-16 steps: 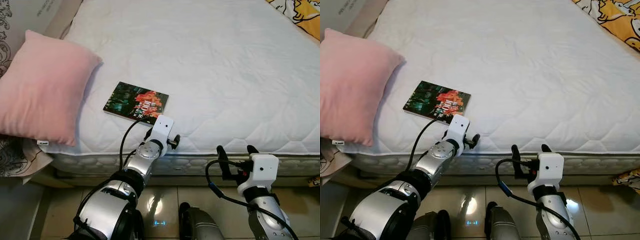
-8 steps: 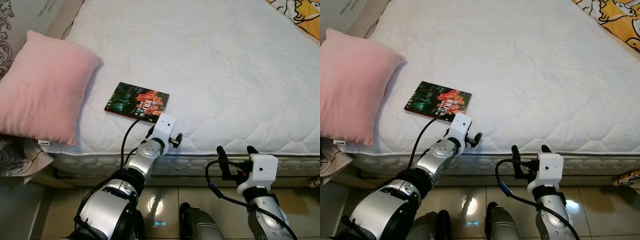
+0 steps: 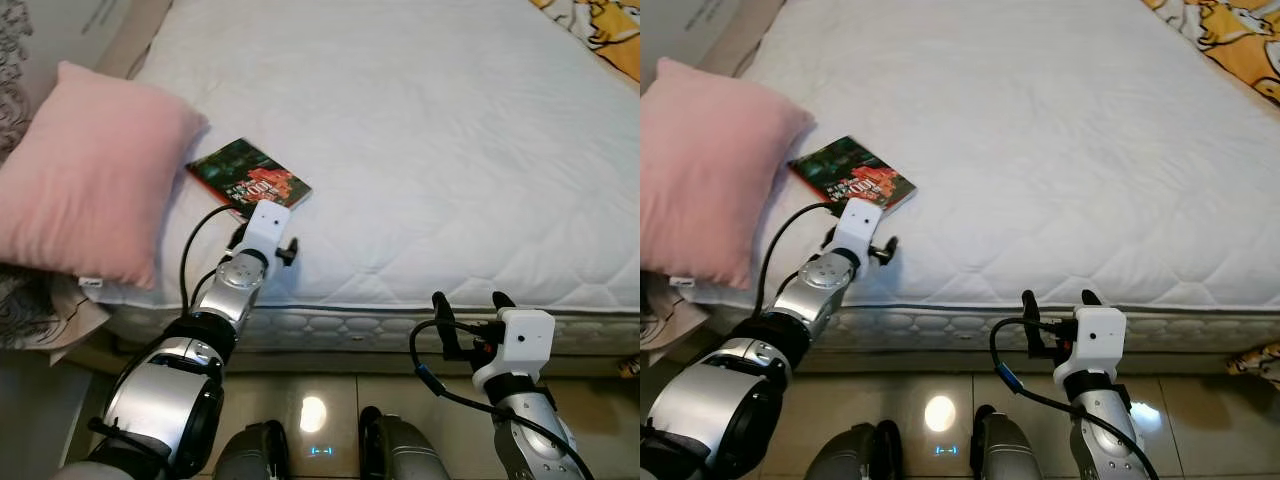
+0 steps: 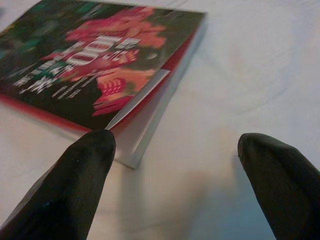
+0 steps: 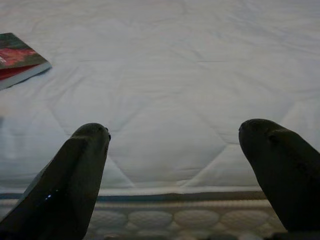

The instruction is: Clean up the room

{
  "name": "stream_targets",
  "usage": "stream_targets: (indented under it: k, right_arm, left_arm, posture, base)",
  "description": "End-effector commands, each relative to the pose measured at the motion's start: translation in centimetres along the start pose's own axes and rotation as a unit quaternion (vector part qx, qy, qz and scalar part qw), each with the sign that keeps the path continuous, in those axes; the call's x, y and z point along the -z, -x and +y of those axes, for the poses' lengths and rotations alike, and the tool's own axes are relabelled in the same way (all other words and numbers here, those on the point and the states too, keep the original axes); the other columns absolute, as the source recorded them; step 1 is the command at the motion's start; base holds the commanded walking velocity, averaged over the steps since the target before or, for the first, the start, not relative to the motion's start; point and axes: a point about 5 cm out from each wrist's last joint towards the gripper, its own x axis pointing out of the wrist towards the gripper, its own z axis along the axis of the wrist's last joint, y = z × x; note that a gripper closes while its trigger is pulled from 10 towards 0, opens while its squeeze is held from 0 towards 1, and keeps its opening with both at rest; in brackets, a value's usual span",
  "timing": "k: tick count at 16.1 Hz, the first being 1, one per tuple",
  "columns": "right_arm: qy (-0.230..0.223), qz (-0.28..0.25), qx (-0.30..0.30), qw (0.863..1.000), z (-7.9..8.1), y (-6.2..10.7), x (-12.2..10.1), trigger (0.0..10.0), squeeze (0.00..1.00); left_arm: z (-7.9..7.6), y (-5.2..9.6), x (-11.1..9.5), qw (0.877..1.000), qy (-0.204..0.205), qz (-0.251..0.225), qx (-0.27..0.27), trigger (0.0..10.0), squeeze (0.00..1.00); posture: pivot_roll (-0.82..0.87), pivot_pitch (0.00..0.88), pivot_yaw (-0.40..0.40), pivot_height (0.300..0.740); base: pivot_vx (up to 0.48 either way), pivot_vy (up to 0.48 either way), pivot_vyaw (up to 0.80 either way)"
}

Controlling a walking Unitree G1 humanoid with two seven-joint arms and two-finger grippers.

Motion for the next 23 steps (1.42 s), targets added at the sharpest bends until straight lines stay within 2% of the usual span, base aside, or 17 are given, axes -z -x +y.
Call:
stream_targets:
  k: [1, 4, 7, 8, 9, 10, 11, 13, 14, 15, 16, 17, 18, 21, 23]
  right_arm:
    - [-0.003, 0.005, 0.001, 1.0, -0.1, 0.4, 0.4, 10.0, 0.16]
    - [-0.001, 0.008, 0.002, 1.0, -0.3, 0.7, 0.5, 10.0, 0.16]
    - [0.002, 0.009, 0.0, 1.0, -0.4, 0.6, 0.5, 10.0, 0.16]
    - [0.001, 0.004, 0.001, 1.0, -0.5, 0.2, 0.3, 10.0, 0.16]
    - [0.001, -0.003, 0.003, 1.0, -0.6, -0.2, 0.1, 10.0, 0.16]
    - [0.006, -0.016, 0.012, 1.0, -0.9, -1.0, -0.3, 10.0, 0.16]
    - [0.01, -0.021, 0.017, 1.0, -1.1, -1.3, -0.4, 10.0, 0.16]
    - [0.03, -0.052, 0.049, 0.997, -2.0, -3.0, -1.5, 10.0, 0.16]
    - [0.039, -0.065, 0.056, 0.996, -2.2, -3.7, -2.0, 10.0, 0.16]
    - [0.039, -0.074, 0.064, 0.994, -2.3, -4.3, -2.3, 10.0, 0.16]
    - [0.036, -0.087, 0.071, 0.993, -2.2, -4.6, -2.6, 10.0, 0.16]
    - [0.03, -0.095, 0.079, 0.992, -2.1, -4.7, -2.8, 10.0, 0.16]
    - [0.02, -0.094, 0.084, 0.992, -1.9, -4.9, -2.5, 10.0, 0.16]
    - [0.018, -0.091, 0.081, 0.992, -1.5, -5.2, -2.0, 10.0, 0.16]
    - [0.016, -0.097, 0.081, 0.992, -1.5, -5.7, -2.1, 10.0, 0.16]
  left_arm:
    - [0.0, 0.1, 0.8, 1.0, -0.013, 0.016, -0.004, 10.0, 0.0]
    - [0.7, 0.2, 1.0, 1.0, 0.006, 0.022, -0.007, 10.0, 0.0]
    - [0.2, 0.5, 1.8, 1.0, 0.018, 0.019, 0.017, 10.0, 0.0]
    - [0.1, 0.8, 1.8, 0.999, 0.031, -0.005, 0.019, 10.0, 0.0]
    - [0.1, 1.2, 1.1, 0.997, 0.052, -0.05, 0.009, 10.0, 0.0]
    - [0.0, 2.0, -0.4, 0.989, 0.08, -0.124, -0.003, 10.0, 0.0]
    - [-0.1, 2.3, -0.8, 0.986, 0.086, -0.142, -0.004, 10.0, 0.0]
    - [-0.9, 4.9, -3.0, 0.961, 0.129, -0.245, -0.014, 10.0, 0.0]
    - [-1.2, 5.7, -3.5, 0.95, 0.164, -0.265, -0.022, 10.0, 0.0]
    - [-1.1, 5.9, -3.7, 0.943, 0.208, -0.258, -0.046, 10.0, 0.0]
    - [-0.7, 5.6, -3.1, 0.931, 0.283, -0.218, -0.075, 10.0, 0.0]
    - [-0.4, 5.3, -2.7, 0.931, 0.295, -0.197, -0.084, 10.0, 0.0]
    - [-0.1, 5.0, -3.0, 0.946, 0.241, -0.2, -0.079, 10.0, 0.0]
    - [0.6, 4.5, -3.8, 0.957, 0.195, -0.201, -0.075, 10.0, 0.0]
    - [1.1, 3.9, -4.2, 0.962, 0.179, -0.193, -0.073, 10.0, 0.0]
  posture:
    - [-0.18, 0.17, 0.028, 0.736]
    - [-0.2, 0.166, 0.03, 0.736]
    - [-0.19, 0.146, 0.029, 0.736]
    - [-0.18, 0.135, 0.027, 0.736]
    - [-0.17, 0.122, 0.022, 0.736]
    - [-0.15, 0.105, 0.018, 0.736]
    - [-0.14, 0.094, 0.017, 0.736]
    - [-0.12, 0.053, 0.012, 0.736]
    - [-0.11, 0.039, 0.013, 0.736]
    - [-0.1, 0.023, 0.016, 0.736]
    - [-0.09, 0.014, 0.019, 0.736]
    - [-0.09, 0.004, 0.02, 0.736]
    - [-0.09, 0.0, 0.025, 0.736]
    - [-0.09, 0.0, 0.035, 0.736]
    - [-0.1, 0.0, 0.041, 0.736]
  base:
    - [0.0, 0.0, 0.0]
    - [0.0, 0.0, 0.0]
    - [0.0, 0.0, 0.0]
    - [0.0, 0.0, 0.0]
    - [0.0, 0.0, 0.0]
    - [0.0, 0.0, 0.0]
    - [0.0, 0.0, 0.0]
    - [0.0, 0.0, 0.0]
    - [0.0, 0.0, 0.0]
    - [0.0, 0.0, 0.0]
    - [0.0, 0.0, 0.0]
    - [0.0, 0.0, 0.0]
    - [0.0, 0.0, 0.0]
    - [0.0, -0.471, 0.0]
    - [0.178, -0.373, 0.0]
